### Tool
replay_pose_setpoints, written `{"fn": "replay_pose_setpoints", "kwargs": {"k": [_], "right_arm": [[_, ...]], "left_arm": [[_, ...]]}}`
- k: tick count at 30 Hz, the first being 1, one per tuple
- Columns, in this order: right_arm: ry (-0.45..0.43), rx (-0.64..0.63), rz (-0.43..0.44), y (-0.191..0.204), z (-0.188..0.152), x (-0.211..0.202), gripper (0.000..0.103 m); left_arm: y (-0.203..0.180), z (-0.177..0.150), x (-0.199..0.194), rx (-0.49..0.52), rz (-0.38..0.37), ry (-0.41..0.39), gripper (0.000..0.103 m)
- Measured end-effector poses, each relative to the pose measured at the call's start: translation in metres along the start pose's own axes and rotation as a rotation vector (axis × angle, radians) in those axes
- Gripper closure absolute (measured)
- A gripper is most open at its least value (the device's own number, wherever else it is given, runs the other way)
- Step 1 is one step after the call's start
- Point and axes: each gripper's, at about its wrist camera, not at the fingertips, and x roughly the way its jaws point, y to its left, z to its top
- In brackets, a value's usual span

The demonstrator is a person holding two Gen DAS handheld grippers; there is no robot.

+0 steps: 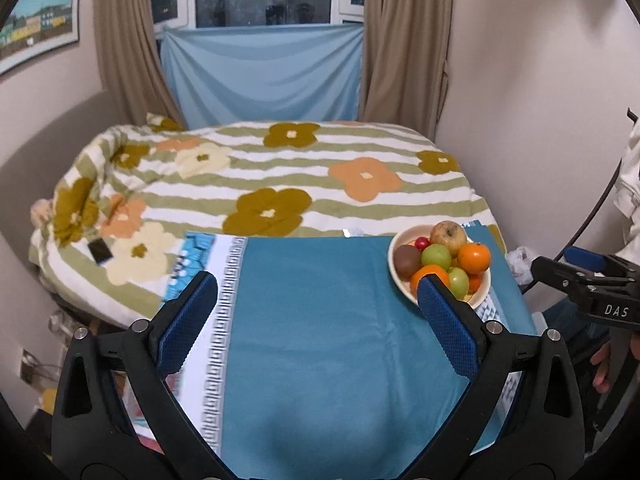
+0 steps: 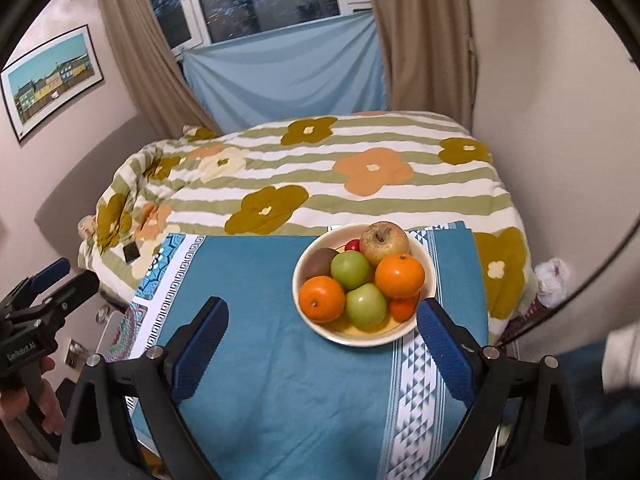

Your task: Organize fruits

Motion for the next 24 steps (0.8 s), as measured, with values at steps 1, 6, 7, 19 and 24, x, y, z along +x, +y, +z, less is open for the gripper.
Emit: {"fn": "replay_pose_setpoints", "kwargs": {"k": [1, 6, 7, 19, 24], "right_arm": [[-0.009, 0.0, -0.016, 0.007, -0.004, -0.006, 0.009], [-0.043, 0.006, -0.073, 0.031, -0.023, -0.024, 0.009], [-0.046, 0.007, -0.084, 0.034, -0.026, -0.025, 0.009], [-0.083, 0.002, -0.15, 0.056, -0.049, -0.038, 0.0], [-0.092, 0.008, -0.156, 0.055, -0.049, -0.04, 0.0]], "left_arm": [[0.005, -0.003, -0.008, 0.007, 0.003, -0.007, 0.0], [0.021, -0.019, -0.034, 0.023, 0.013, -0.028, 0.0], [0.023, -0.021, -0.037, 0.026, 0.015, -0.03, 0.0], [0.036, -0.037, -0.048, 0.032, 0.011, -0.058, 0.0], [0.035, -0.035, -0.048, 0.035, 0.007, -0.067, 0.0]]}}
